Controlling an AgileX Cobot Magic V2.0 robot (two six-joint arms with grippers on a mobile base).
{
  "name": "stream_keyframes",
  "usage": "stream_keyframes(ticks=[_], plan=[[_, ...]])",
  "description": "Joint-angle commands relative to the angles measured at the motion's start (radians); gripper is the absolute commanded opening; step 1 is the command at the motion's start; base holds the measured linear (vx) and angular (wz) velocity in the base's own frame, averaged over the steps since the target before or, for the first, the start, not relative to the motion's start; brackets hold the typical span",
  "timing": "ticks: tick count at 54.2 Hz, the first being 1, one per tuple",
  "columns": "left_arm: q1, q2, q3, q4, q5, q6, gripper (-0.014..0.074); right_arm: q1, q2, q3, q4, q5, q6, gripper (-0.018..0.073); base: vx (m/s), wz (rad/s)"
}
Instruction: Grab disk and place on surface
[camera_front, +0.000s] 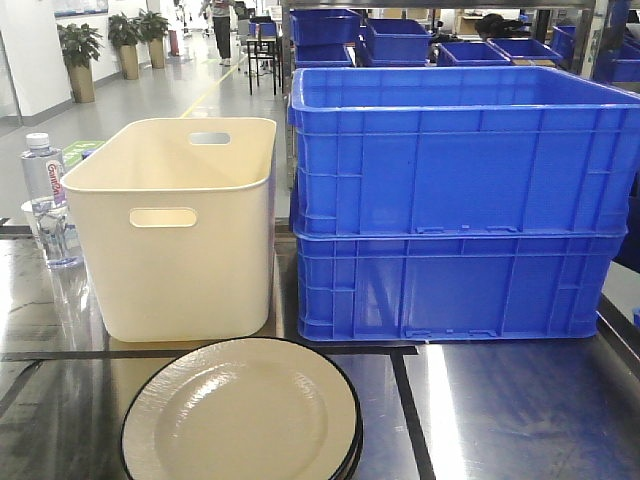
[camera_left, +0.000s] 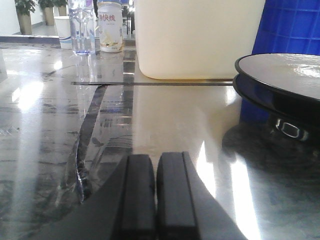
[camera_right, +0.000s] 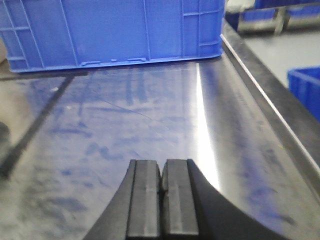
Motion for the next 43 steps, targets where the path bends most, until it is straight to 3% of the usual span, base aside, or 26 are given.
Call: stream_keyframes(ticks=[1, 6, 43], plan=[[-0.001, 0.014, -0.026, 0.006, -0.082, -0.008, 0.0173, -0.007, -0.113, 0.047, -0.061, -0.094, 0.0, -0.0008, 0.0, 0.0], [-0.001, 0.015, -0.026, 0.006, -0.082, -0.008, 0.0173, -0.01, -0.166, 0.137, -0.053, -0.194, 0.004, -0.0008, 0.0, 0.0], [-0.001, 0.02, -0.026, 0.006, -0.086, -0.008, 0.0173, -0.007, -0.165, 0.132, -0.042, -0.191, 0.008, -0.0008, 0.0, 0.0]])
